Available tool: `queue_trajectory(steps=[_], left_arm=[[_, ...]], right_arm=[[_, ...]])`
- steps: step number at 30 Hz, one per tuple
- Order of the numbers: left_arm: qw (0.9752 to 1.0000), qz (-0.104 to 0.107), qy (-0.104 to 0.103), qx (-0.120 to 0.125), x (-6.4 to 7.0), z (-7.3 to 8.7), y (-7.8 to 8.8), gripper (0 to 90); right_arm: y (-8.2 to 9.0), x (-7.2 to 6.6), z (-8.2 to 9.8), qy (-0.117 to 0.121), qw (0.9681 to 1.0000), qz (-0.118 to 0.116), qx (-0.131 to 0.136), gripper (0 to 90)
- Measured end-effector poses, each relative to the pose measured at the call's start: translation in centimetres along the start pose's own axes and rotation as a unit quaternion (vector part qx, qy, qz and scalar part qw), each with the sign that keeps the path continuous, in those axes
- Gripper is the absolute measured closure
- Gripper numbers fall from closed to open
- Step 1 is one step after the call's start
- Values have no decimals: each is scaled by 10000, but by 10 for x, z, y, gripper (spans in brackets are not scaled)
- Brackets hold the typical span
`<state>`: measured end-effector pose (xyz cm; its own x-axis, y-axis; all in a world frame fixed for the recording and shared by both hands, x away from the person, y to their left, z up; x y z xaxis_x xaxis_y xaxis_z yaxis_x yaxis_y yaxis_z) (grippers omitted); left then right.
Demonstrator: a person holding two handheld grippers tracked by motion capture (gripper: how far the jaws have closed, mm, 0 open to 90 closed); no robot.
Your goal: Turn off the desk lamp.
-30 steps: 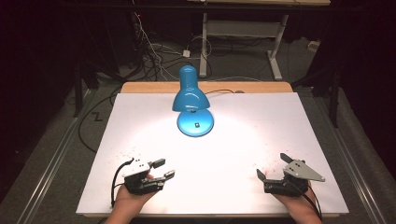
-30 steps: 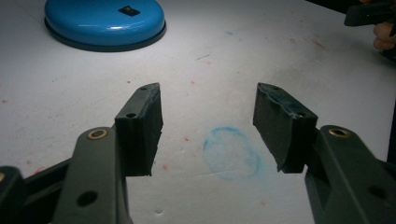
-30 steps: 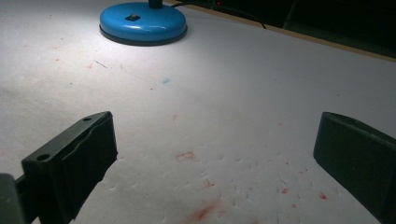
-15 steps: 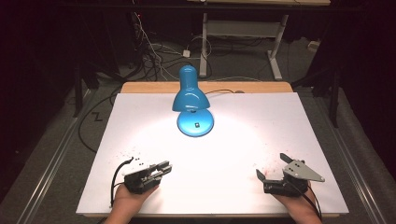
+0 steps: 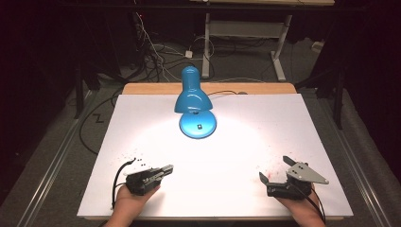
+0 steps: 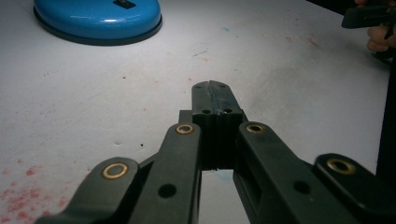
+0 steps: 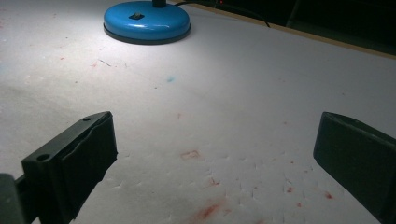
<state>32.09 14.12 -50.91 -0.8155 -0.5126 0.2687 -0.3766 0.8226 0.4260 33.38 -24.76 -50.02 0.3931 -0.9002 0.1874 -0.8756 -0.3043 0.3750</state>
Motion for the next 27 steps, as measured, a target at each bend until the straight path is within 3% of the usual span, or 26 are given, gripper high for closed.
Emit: queue_trajectory(steps=[8, 15, 22, 27], left_arm=[[9999, 89, -64, 35, -1, -3, 1, 879], [9999, 17, -69, 87, -5, -21, 1, 879], [9998, 124, -168, 62, -10, -42, -4, 878], [9995, 178, -203, 189, -15, -52, -11, 878]], right_arm=[[0, -1, 1, 2, 10000, -8, -48, 8], [-2, -4, 4, 46, 9999, -93, -112, 5], [0, -4, 1, 14, 9998, -163, -75, 5], [1, -2, 2, 8, 9999, -131, -74, 5]])
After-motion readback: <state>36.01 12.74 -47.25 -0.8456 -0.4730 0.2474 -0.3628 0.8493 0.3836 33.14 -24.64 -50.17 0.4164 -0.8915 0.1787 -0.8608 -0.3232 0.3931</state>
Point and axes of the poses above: each handheld gripper's, and its own axes: y roughly backward along the jaws, z roughly out of its underside, x roughly to its right, the point moved 6 cm from there along -y, roughly forward along the jaws, and after that the axes turned 9 degrees about z, right-handed, at the moved point
